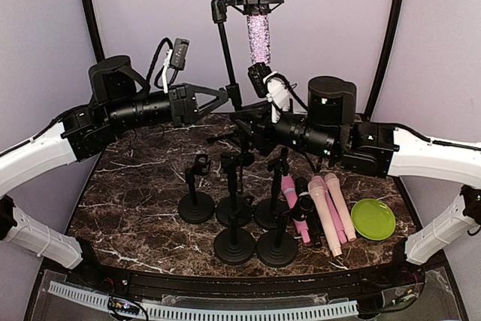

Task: Remove the microphone from the stand
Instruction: Unscrew the knob on the microphone stand.

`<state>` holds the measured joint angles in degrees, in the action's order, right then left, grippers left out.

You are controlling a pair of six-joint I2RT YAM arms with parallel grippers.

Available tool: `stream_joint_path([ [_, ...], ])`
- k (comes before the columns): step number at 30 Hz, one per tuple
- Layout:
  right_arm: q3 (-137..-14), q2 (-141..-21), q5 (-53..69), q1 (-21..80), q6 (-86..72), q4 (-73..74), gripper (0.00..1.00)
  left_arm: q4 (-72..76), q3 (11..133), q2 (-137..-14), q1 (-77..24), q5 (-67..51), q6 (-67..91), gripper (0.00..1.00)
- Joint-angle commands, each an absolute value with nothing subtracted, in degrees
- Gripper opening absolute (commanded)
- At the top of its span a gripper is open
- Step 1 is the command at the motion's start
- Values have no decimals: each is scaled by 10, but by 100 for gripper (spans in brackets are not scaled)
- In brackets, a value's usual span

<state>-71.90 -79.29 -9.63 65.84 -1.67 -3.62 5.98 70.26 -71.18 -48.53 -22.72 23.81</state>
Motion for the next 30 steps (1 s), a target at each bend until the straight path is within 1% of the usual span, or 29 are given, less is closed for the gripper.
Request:
stream_joint_path([
  [1, -727, -785, -123, 677, 27, -149, 0, 73, 689, -704, -488, -220, 339, 0],
  [9, -713, -780, -123, 687, 25, -175, 0, 97, 662, -681, -488, -224, 399, 0],
  [15, -704, -778, -124, 691, 4, -195, 0, 83, 663, -680, -488, -215, 387, 0],
  [17, -699, -772, -128, 691, 0, -200, 0, 79, 666, -676, -487, -209, 372, 3],
  [19, -698, -768, -133, 691, -12, -197, 0, 68, 672, -668, -486, -196, 349, 11],
  [20, -698, -765, -133, 690, -17, -194, 0, 59, 677, -664, -486, -182, 332, 19],
  [21, -697, -762, -135, 690, -20, -193, 0, 55, 679, -657, -486, -172, 322, 23],
  [22, -696, -759, -135, 691, -23, -192, 0, 47, 681, -652, -486, -156, 305, 31],
  [23, -694, -754, -136, 691, -25, -191, 0, 43, 682, -643, -486, -148, 296, 35],
  [24, -692, -751, -137, 691, -29, -191, 0, 36, 683, -634, -486, -133, 278, 43],
  [25, -690, -747, -138, 691, -31, -191, 0, 30, 684, -631, -486, -121, 269, 47],
  [27, -687, -742, -140, 691, -36, -192, 0, 9, 693, -623, -486, -100, 242, 57],
  [30, -688, -736, -140, 691, -43, -189, 0, -39, 705, -614, -486, -84, 192, 63],
])
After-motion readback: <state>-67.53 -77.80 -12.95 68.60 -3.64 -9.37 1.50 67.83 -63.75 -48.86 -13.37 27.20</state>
